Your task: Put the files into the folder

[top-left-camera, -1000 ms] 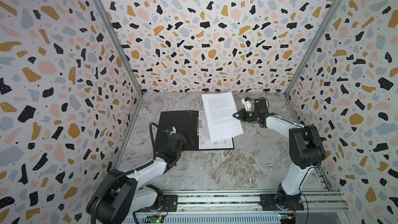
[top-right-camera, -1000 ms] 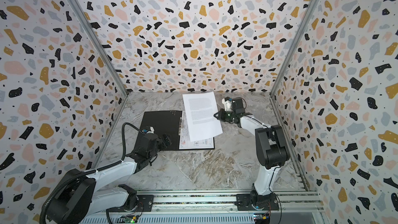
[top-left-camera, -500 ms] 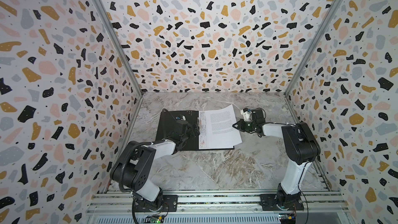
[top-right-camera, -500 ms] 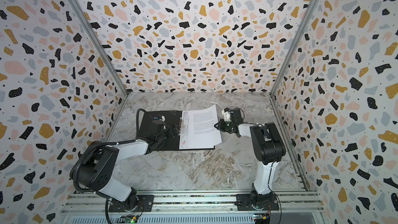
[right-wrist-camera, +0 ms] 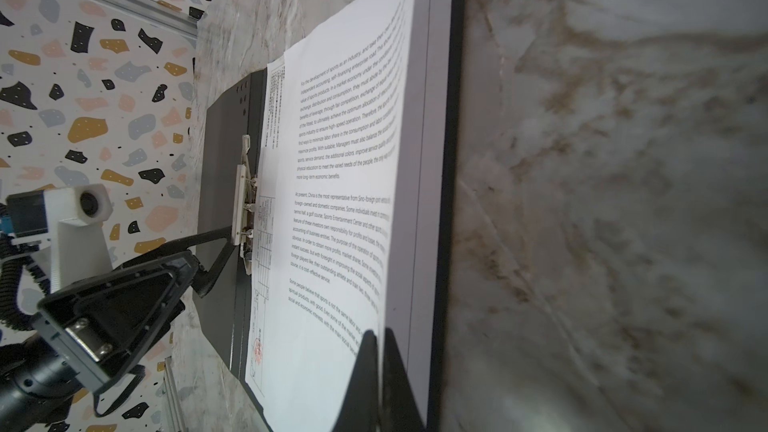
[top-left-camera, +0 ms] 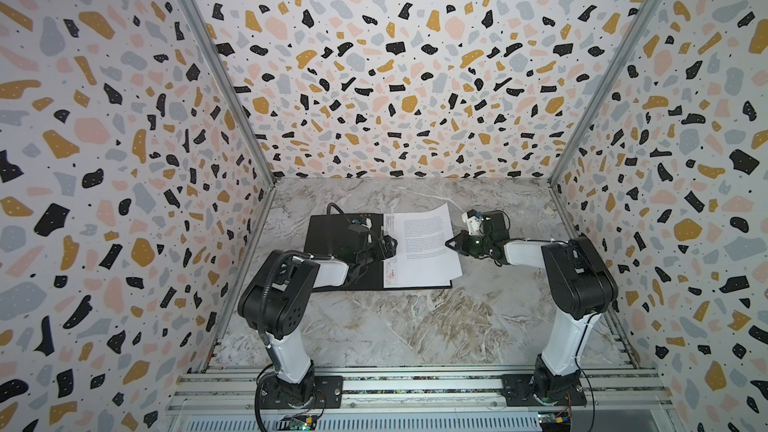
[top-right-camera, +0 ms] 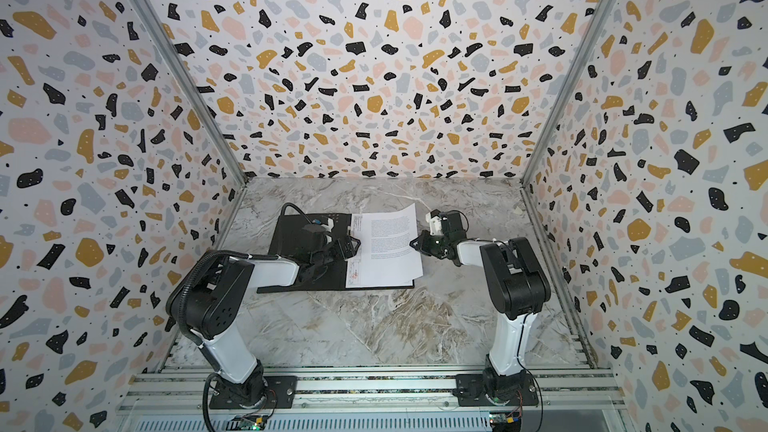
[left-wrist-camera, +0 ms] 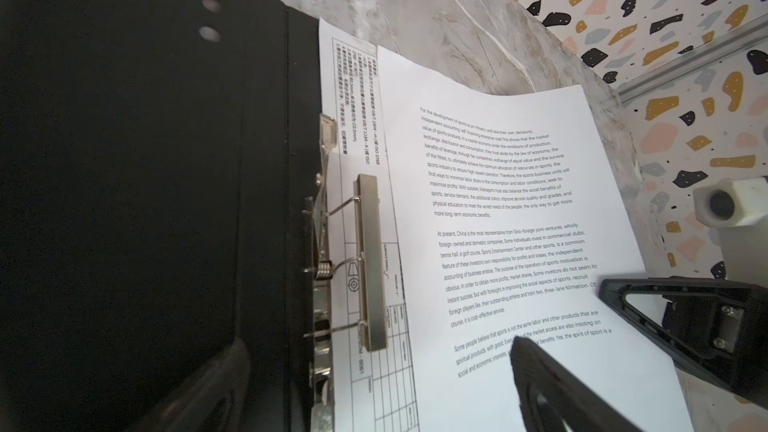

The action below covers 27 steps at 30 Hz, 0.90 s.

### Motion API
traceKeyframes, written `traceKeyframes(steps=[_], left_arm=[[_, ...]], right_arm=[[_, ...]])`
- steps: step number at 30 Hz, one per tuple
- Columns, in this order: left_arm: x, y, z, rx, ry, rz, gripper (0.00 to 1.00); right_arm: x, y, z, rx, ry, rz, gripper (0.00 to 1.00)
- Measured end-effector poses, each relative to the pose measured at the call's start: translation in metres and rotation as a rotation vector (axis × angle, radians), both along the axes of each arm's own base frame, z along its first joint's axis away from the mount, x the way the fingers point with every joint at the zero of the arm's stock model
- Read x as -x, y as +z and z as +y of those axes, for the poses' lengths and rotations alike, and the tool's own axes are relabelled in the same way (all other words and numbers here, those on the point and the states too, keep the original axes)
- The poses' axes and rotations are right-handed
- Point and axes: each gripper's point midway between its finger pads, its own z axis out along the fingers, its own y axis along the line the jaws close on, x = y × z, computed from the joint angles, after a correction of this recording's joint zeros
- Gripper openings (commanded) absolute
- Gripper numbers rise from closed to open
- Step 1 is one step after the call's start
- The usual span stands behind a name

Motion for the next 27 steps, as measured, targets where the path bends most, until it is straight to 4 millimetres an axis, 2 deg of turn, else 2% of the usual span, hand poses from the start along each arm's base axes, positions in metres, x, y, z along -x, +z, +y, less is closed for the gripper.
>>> traceKeyframes(steps=[16, 22, 27], left_arm=[[-0.005, 0.004, -0.021, 0.124, -0.058, -0.015, 1.00], [-0.002, 0.005, -0.027, 0.157, -0.062, -0.014, 1.00], [0.006, 0.006, -0.041, 0.184, -0.085, -0.006, 1.00]], right_arm=[[0.002, -0.004, -0.003, 0.012, -0.010, 0.006, 0.00], [0.005, -0.004, -0.010, 0.015, -0.019, 0.009, 0.00], [0.004, 0.000, -0.016, 0.015, -0.031, -0.001, 0.00]])
